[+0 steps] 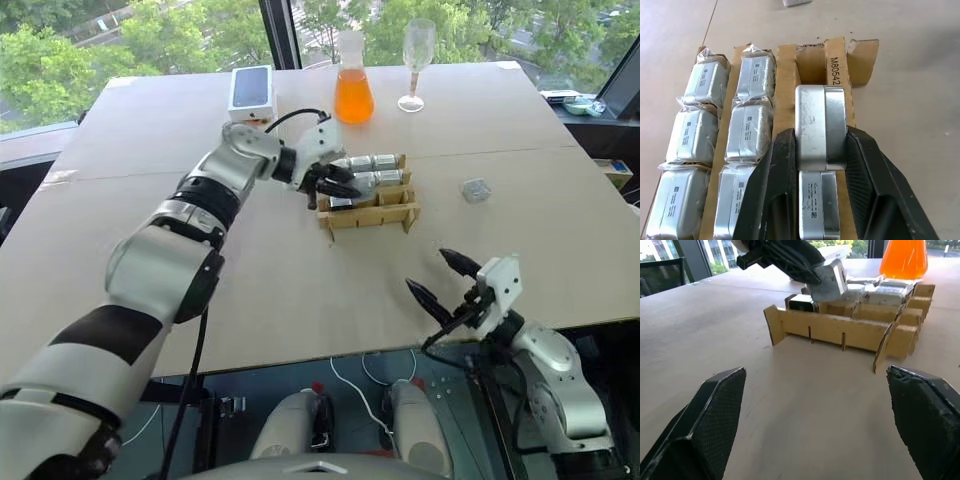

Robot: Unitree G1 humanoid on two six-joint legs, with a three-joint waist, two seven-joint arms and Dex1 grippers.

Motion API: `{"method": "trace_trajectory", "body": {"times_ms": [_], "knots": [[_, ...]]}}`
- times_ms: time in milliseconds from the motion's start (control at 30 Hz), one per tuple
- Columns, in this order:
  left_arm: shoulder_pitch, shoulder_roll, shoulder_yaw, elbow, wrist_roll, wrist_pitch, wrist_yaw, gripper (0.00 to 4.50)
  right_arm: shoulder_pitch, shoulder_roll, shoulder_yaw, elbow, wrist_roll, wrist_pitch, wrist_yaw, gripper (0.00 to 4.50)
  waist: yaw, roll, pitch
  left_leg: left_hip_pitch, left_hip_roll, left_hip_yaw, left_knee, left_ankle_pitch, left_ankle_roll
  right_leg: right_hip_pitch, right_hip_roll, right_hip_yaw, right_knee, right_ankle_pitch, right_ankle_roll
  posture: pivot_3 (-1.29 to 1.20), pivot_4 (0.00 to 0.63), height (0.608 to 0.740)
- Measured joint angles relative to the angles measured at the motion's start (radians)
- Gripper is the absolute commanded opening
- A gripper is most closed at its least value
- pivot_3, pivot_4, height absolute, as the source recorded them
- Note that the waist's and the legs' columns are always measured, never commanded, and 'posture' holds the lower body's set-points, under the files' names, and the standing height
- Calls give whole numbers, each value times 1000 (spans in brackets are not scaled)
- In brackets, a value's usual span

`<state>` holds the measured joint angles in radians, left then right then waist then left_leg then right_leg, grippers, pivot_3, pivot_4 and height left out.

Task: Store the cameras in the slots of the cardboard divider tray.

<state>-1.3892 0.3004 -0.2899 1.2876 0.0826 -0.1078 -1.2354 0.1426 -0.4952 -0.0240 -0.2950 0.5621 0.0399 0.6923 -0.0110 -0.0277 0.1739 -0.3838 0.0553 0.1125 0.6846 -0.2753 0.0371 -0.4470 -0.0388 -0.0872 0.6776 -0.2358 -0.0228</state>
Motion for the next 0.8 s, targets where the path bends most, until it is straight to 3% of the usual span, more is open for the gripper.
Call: {"method": "trace_trajectory", "body": {"times_ms": [800], "knots": [[-9, -35, 12, 32, 165, -49, 35, 756, 19, 102, -5, -25, -49, -30, -1, 4500, -3, -1, 0, 0, 0, 0, 0, 0, 0, 0, 1, 0, 0, 0, 0, 0, 150, 740]]}}
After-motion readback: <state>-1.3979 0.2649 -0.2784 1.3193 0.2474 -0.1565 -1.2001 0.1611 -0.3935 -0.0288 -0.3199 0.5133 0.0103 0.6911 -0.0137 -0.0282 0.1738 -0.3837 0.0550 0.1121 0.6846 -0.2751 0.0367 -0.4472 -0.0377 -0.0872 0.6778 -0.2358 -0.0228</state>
